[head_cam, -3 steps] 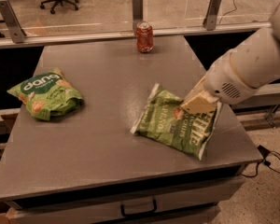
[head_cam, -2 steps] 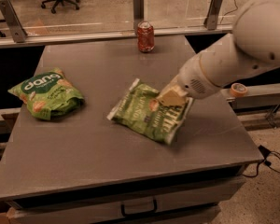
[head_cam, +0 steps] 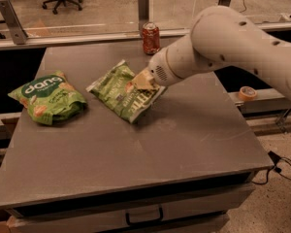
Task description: Move green jalapeno chip bag near green rice chip bag
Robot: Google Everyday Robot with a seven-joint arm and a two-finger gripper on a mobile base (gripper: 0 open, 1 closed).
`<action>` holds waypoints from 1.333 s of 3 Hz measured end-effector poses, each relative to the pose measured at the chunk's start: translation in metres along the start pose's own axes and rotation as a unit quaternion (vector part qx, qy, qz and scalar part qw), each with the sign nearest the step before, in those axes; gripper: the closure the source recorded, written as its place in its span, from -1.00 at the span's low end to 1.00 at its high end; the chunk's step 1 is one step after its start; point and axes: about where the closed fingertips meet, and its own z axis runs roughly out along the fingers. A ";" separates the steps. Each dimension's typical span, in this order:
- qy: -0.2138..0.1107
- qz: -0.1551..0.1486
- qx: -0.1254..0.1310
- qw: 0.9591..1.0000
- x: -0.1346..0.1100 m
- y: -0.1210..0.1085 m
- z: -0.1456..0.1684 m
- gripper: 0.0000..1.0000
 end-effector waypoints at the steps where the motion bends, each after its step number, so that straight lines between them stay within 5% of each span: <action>1: -0.007 0.052 0.009 0.999 -0.015 0.008 0.021 1.00; 2: -0.009 0.092 0.007 0.996 -0.017 0.010 0.021 0.63; 4: -0.009 0.089 0.007 0.996 -0.020 0.013 0.020 -0.30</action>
Offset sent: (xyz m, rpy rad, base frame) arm 0.0083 0.0208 -0.0021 0.0409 0.0317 -0.0652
